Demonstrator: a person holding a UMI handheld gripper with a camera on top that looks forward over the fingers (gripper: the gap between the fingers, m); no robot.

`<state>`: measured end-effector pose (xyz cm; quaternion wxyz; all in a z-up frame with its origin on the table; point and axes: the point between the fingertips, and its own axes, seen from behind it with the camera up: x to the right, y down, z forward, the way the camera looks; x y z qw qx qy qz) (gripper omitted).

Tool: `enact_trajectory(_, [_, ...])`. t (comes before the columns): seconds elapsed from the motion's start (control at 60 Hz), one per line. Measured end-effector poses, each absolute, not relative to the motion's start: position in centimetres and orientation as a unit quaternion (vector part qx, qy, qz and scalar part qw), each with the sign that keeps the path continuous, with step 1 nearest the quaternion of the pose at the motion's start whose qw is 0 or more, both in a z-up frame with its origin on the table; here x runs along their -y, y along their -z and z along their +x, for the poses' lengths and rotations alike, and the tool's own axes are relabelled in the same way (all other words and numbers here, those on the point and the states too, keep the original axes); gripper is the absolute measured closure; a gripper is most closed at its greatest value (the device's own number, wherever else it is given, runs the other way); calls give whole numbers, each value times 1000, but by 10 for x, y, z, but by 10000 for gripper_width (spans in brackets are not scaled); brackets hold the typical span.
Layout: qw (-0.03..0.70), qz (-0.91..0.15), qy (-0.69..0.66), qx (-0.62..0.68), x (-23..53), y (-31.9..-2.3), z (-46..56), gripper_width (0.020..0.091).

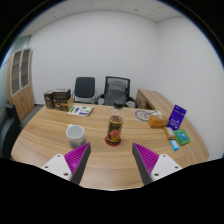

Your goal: Pour water

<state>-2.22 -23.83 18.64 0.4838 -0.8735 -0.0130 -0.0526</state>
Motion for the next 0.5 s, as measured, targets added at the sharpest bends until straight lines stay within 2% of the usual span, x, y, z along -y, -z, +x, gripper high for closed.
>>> enact_trajectory(0.25, [482, -873, 70, -13, 323, -213, -59, 250])
enact_trajectory(0.5, [485, -871, 74, -25, 345, -227, -73, 250])
